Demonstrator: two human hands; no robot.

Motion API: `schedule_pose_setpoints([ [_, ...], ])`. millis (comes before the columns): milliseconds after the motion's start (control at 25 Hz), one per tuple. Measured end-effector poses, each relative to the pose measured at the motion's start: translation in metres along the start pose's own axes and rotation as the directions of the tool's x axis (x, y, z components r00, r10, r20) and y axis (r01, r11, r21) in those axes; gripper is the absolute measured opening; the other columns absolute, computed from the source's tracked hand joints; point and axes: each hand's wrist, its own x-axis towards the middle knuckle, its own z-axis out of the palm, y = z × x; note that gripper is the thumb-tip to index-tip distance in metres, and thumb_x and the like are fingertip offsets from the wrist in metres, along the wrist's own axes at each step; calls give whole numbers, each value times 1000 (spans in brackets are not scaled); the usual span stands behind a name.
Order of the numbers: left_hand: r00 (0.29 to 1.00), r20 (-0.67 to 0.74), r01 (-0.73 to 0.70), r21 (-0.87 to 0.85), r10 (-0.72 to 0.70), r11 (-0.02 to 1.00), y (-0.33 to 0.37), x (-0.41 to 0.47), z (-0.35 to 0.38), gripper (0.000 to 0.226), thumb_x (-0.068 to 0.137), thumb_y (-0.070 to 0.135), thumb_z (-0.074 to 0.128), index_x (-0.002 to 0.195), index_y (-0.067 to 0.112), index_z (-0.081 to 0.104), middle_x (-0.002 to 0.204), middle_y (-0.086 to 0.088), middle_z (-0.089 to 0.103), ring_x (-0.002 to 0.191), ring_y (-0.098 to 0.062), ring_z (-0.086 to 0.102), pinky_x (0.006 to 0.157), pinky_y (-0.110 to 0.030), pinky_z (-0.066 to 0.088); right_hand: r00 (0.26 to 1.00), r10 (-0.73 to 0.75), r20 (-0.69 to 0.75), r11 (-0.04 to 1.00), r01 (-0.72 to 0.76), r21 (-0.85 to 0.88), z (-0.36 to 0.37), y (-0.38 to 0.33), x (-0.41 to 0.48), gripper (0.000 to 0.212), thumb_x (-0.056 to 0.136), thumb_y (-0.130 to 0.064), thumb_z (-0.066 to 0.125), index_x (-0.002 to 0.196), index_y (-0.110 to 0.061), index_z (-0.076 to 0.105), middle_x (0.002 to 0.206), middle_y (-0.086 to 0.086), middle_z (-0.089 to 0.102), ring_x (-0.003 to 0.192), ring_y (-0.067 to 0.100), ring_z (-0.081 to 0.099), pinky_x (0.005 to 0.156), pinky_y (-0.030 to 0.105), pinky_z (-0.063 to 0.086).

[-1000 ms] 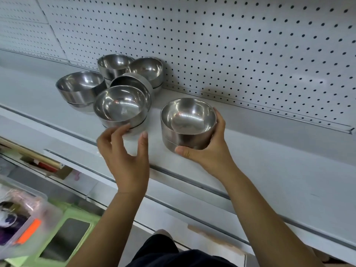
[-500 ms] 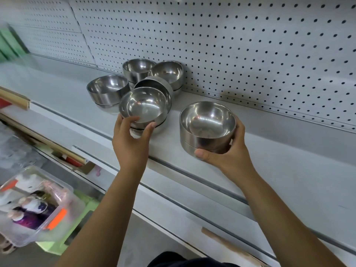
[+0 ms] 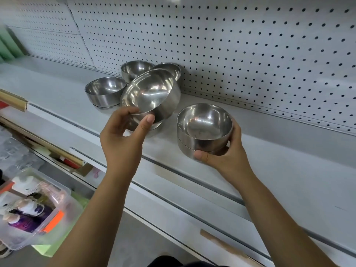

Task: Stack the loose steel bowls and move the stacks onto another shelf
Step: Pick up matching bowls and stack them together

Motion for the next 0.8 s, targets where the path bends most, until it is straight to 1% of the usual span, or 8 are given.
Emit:
schedule_pose_setpoints([
  [40,999,51,9,-60,-6,998,6,2,0,31,79,37,86,103,23,73,103,-15,73,100,-32,69,95,-56,55,1000,-5,1,1000,5,-3,0,-1,-1,124,55,-29,100,152,-52,26,145,-30,45,131,-1,53,99,22,56],
  [120,985,173,30,-151,-4,988,16,5,3,31,77,36,86,103,25,74,103,-16,73,98,-30,68,96,-62,53,1000,-16,4,1000,16,6,0,-1,-1,125,55,-28,99,154,-49,26,143,-32,45,129,-4,53,96,20,56],
  [200,961,275,23,-159,22,987,22,4,10,34,77,34,85,106,19,73,108,-15,73,104,-31,69,99,-63,51,999,-35,10,999,35,14,1,-2,-1,123,56,-25,98,155,-44,27,141,-33,45,125,-11,53,91,15,54],
  [280,941,335,-3,-132,48,991,24,1,18,37,78,35,85,108,16,72,110,-13,74,109,-33,69,101,-62,50,999,-52,15,999,52,-3,1,-2,-1,122,58,-28,97,155,-44,27,142,-34,44,126,-13,51,92,15,54],
  [440,918,389,-67,-30,73,997,27,-5,32,35,78,35,86,107,21,73,107,2,74,109,-19,69,103,-48,52,998,-63,3,997,63,-42,0,0,0,124,58,-35,99,156,-47,24,155,-22,39,139,2,46,102,22,54],
  [520,899,423,-134,26,111,991,27,-6,35,37,78,35,85,109,19,73,109,3,73,111,-21,67,102,-45,52,999,-48,1,997,48,-55,0,1,0,128,56,-41,102,156,-48,22,157,-18,39,140,8,48,106,31,54],
  [600,874,469,-169,48,128,984,23,-7,37,38,79,35,86,111,19,72,112,3,72,113,-23,66,102,-47,51,999,-38,-12,996,37,-80,1,1,0,128,55,-42,101,155,-49,22,156,-16,39,139,11,49,107,36,54],
  [800,858,504,-146,57,98,988,19,-9,38,42,78,41,82,114,22,71,114,8,71,117,-22,65,104,-47,50,999,-16,-42,994,11,-109,-1,3,-3,125,58,-37,100,155,-49,21,154,-17,39,136,11,50,102,26,54],
])
